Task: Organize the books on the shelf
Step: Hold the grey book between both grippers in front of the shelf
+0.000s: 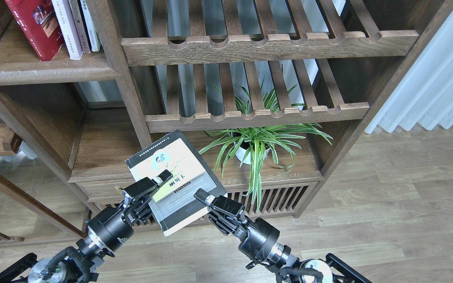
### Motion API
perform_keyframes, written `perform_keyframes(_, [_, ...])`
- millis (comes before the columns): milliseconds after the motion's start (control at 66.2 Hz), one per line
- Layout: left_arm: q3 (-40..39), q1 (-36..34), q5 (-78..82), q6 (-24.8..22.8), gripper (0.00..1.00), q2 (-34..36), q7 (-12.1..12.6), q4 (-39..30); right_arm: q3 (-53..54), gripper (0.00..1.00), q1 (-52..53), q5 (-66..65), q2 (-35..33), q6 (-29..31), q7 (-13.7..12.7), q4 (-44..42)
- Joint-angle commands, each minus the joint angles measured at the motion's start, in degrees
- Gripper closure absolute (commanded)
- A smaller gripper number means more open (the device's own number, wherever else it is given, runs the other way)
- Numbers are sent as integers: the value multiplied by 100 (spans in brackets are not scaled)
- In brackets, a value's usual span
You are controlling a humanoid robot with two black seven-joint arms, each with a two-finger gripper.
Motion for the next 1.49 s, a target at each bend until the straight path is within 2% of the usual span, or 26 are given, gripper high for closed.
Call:
perform_keyframes(0, [3,-25,15,0,88,-16,0,-2,1,95,0,-8,0,0,0,0])
perform_keyframes(392, [-6,-34,15,0,90,11,0,7,1,93,-9,1,0,0,9,0])
perform_keyframes(755, [11,-34,24,0,89,11,0,34,10,72,-9,-25,0,0,18,17])
perform_keyframes(1057, [11,-43,24,0,89,11,0,60,27,67,0,-34,0,0,27,26])
perform_keyframes(1208, [11,-43,24,0,89,11,0,78,88,50,18,-52,0,0,70,26])
perform_keyframes(1253, [11,-34,15,0,89,11,0,69,133,42,18,-52,0,0,88,18])
perform_keyframes(1268, [11,-34,15,0,89,11,-9,69,263,30,26,-52,0,0,97,9])
perform_keyframes(1313, [3,-43,15,0,89,11,-9,60,492,17,18,-52,0,0,106,17])
perform_keyframes(1374, [-6,-43,15,0,89,11,-9,42,598,11,9,-43,0,0,114,18])
perform_keyframes(1479, [-24,-52,15,0,89,11,-9,25,651,8,26,-52,0,0,114,44])
